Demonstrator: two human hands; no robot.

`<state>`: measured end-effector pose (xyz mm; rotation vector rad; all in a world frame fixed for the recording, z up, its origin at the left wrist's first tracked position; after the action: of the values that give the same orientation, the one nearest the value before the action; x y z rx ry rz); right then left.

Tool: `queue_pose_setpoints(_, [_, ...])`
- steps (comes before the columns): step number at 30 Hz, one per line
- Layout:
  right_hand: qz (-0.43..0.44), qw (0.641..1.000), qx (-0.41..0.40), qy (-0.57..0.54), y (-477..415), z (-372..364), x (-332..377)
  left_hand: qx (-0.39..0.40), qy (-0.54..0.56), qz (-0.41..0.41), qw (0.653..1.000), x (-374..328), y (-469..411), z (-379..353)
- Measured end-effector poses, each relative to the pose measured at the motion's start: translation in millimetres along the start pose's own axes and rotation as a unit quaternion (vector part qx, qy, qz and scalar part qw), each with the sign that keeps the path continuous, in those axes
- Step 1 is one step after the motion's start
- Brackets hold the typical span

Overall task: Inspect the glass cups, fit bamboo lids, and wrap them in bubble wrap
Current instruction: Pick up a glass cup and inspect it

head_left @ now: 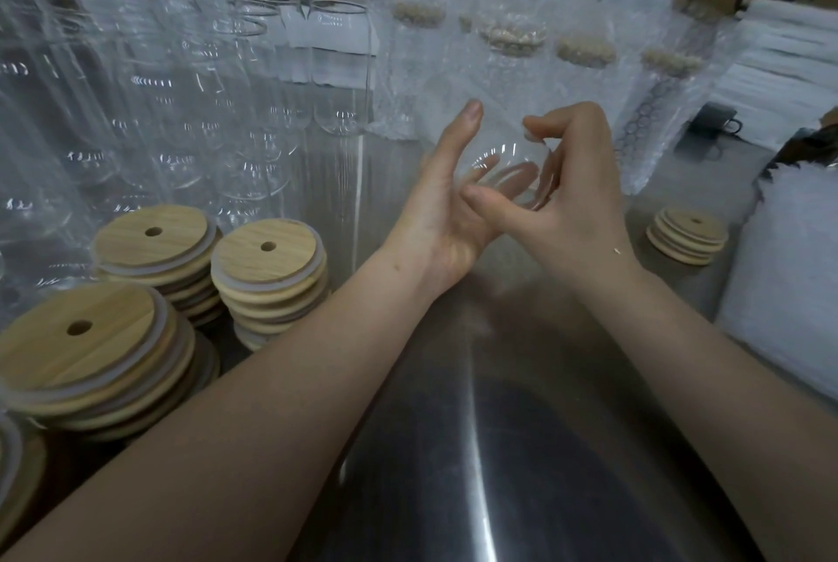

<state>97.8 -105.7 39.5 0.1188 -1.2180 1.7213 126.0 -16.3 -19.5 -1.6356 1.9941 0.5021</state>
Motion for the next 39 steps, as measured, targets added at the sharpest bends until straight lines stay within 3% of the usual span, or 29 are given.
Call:
queue_pose_setpoints(4, [-0.042, 0.997, -0.042, -0.047, 1, 3, -4, 0.019, -0.044, -0.015, 0.999, 2, 1, -4])
queue_pose_setpoints(10, [-0.083, 0.983, -0.006, -0.165, -4, 1, -3, 0.049, -0.017, 0.005, 0.999, 3, 2, -10])
queue_pose_setpoints(18, [-0.084, 0.954, 0.11, -0.267, -17, -1, -13, 0.02, 0.042, 0.004, 0.999, -2, 0, -1])
queue_pose_setpoints(23, [-0.073, 0.92, 0.226, -0.311, -18, -5, -24, 0.027, 0.046, 0.031, 0.998, -2, 2, 1])
queue_pose_setpoints(29, [-0.052, 0.922, 0.273, -0.269, -16, -4, -24, 0.01, 0.089, 0.063, 0.994, -1, 2, 3])
queue_pose_setpoints(39, [0.05, 0.973, 0.195, -0.11, -12, -5, -8, -0.006, 0.136, 0.083, 0.987, 1, 2, 2])
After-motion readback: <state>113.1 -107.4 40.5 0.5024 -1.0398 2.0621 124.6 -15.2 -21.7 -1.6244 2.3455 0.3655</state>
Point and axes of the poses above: each hand's wrist, its own y-axis away from the middle knuckle, its own z-axis out of the back of the hand, x = y × z, the point moved 7 cm from there along -y, towards the middle knuckle, and after that the axes turned 8 degrees about -z, right-handed, at the moved point
